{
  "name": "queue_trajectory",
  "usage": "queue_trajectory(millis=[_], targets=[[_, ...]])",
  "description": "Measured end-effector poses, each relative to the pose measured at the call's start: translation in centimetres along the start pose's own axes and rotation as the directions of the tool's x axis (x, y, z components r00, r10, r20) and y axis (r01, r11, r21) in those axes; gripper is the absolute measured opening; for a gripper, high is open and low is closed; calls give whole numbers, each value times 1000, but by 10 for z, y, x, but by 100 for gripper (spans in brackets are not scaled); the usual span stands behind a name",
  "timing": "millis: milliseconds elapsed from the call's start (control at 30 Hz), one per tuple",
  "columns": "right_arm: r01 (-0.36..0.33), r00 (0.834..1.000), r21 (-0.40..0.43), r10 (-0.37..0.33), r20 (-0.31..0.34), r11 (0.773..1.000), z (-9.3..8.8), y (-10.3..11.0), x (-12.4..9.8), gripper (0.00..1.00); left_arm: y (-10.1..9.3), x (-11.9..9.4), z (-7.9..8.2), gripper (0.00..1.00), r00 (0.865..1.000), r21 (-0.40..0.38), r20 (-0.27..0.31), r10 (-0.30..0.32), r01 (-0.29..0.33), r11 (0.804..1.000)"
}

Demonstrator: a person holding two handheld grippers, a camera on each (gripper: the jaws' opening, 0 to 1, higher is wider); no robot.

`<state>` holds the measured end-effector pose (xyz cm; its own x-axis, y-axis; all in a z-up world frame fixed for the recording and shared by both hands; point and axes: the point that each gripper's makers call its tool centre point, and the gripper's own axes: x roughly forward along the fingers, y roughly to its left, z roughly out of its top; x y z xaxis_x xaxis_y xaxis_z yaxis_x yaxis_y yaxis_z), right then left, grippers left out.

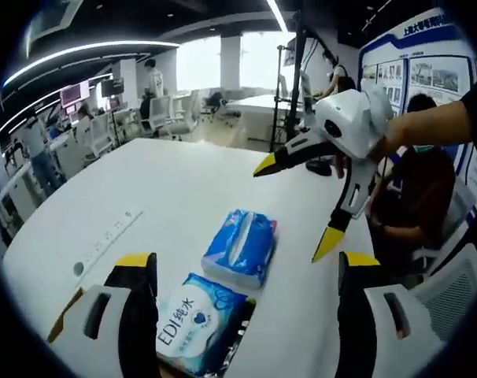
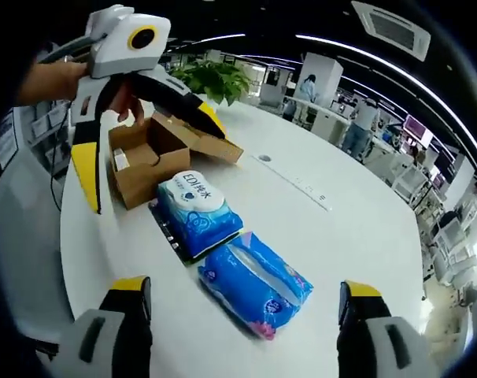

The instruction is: Operate the shoe box by opening the lid, removing the specified soft item, and placing it in the target area until the item is outside and the box remains undamaged.

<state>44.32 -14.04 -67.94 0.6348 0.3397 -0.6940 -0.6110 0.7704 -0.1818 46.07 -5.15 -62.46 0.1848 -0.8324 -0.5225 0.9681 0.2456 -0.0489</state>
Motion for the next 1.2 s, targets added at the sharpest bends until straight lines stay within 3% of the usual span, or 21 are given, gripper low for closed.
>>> queue_trajectory(millis=[67,200,333,467,933,1200], targets=[[7,1000,-5,-7,3,1000,3,3,-4,99,-8,-9,1,99,1000,-29,9,-18,18,999],[6,1000,-1,-6,11,1000,9,11,-10,99,-15,-30,3,99,1000,20,31,3,-4,1000],[8,1000,-9,-8,20,1000,16,17,-15,99,-15,-48,6,99,996,-29,83,33,-30,999],[6,1000,-24,-6,23,1000,22,23,-17,99,-13,-62,-4,99,996,-34,64,55,-52,998],[-31,998,-50,34,58,998,51,59,-12,99,1,-115,-29,99,986,-98,93,140,-131,987],[-57,994,-72,63,90,996,72,77,-6,99,6,-152,-47,99,971,-120,111,210,-197,973]])
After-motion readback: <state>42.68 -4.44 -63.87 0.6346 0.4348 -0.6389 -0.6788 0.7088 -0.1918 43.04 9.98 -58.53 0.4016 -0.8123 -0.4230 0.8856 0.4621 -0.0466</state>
